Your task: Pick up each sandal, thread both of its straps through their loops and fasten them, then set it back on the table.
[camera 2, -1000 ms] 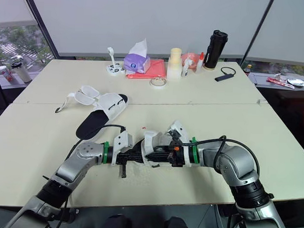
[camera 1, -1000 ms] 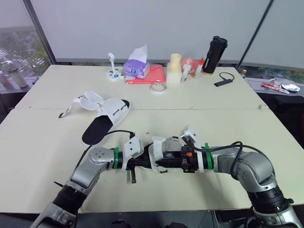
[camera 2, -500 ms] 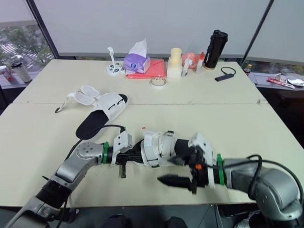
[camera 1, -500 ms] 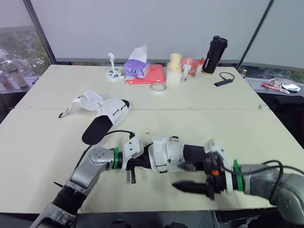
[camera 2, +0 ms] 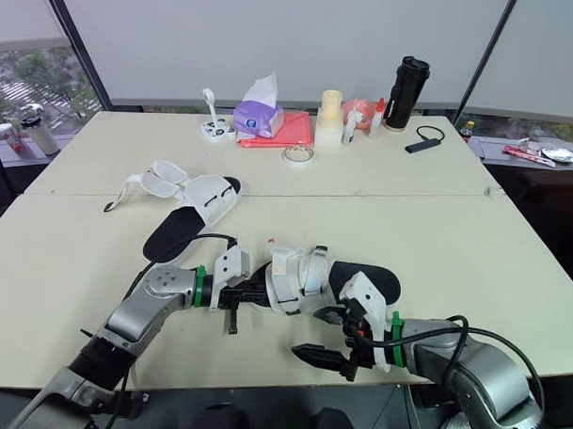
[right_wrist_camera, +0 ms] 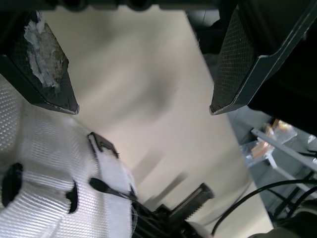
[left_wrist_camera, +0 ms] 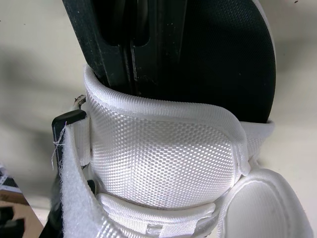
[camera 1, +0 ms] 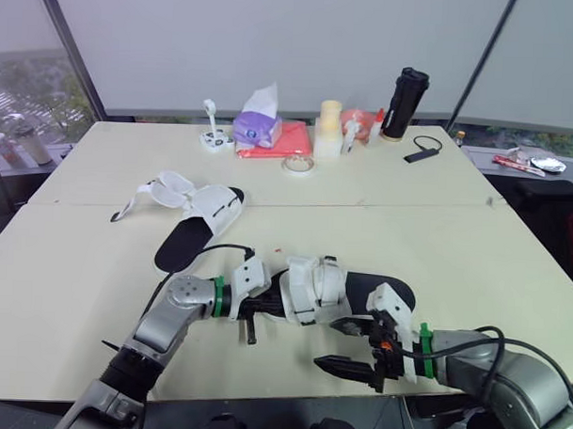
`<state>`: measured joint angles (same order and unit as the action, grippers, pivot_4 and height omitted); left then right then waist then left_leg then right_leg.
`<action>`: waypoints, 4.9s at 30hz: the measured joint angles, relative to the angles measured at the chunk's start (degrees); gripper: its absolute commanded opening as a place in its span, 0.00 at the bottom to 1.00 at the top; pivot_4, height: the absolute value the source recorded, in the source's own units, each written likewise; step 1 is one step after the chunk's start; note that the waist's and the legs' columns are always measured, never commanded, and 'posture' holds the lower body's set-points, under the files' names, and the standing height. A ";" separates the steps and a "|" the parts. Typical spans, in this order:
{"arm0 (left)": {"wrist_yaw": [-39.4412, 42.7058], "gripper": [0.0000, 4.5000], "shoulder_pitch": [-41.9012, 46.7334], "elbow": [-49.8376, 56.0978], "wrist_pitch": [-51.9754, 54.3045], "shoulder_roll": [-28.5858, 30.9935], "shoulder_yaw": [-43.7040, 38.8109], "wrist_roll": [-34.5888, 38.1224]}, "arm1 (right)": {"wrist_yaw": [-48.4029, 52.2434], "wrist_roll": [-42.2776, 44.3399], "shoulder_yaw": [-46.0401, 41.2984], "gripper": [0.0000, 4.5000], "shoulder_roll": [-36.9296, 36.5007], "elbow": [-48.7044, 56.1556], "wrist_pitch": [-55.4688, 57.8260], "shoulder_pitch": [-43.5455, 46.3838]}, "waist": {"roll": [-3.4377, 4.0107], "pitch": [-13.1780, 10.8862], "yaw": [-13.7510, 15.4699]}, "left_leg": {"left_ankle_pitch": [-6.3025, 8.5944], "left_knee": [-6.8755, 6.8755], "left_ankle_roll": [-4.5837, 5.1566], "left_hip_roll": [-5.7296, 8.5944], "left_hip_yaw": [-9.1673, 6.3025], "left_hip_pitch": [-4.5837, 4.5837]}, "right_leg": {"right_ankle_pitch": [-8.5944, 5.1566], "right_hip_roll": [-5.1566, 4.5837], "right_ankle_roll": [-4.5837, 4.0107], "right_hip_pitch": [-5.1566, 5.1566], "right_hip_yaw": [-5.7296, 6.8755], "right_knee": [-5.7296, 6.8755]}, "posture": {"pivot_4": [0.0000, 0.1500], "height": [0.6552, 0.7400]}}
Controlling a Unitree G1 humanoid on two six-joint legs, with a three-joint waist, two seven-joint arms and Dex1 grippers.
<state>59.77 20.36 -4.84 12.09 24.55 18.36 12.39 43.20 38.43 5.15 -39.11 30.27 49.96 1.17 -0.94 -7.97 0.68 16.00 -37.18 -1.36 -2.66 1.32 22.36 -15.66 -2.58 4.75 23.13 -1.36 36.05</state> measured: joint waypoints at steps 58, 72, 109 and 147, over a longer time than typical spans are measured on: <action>-0.95 0.00 -0.42 -0.40 -0.19 -1.05 -0.04 -0.01 | -1.27 13.68 -2.93 0.02 1.67 0.87 12.23 -5.67 | 0.01 0.02 0.16 | 0.00 -0.04 0.00 0.03 -0.02 0.00 | 0.00 -0.11 0.00 -0.08 0.00 -0.01 | 1.00 0.99; 0.07 0.00 0.37 -1.09 -0.56 -1.13 0.17 -0.01 | -13.57 35.87 -9.65 0.02 0.58 6.25 16.62 -3.64 | -0.01 0.01 0.15 | 0.05 -0.01 0.07 0.03 -0.03 0.06 | 0.00 -0.11 0.01 -0.09 0.01 -0.17 | 1.00 0.99; -0.81 0.00 0.03 -0.79 -1.46 -1.15 0.48 -0.13 | -25.84 36.52 -9.30 0.99 2.13 -12.32 1.78 17.74 | 0.10 -0.15 -0.28 | 0.08 -0.01 0.13 -0.05 0.01 0.04 | 0.01 0.03 0.03 0.06 -0.05 0.03 | 1.00 0.99; -1.43 0.00 0.12 -1.38 -1.85 -2.08 0.42 -0.41 | 15.54 11.88 -2.55 0.01 7.39 -26.76 10.43 34.15 | 0.20 -0.18 -0.07 | 0.08 -0.09 0.13 -0.02 0.02 0.04 | 0.03 -0.08 0.04 0.04 -0.03 0.08 | 1.00 0.99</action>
<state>58.34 20.48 -6.22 10.23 22.47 18.78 11.99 58.74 50.31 2.59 -31.72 3.51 60.39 35.32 -0.74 -8.15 0.60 16.08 -37.26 -1.23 -2.67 1.34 22.41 -15.62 -2.66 4.79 23.16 -1.40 36.13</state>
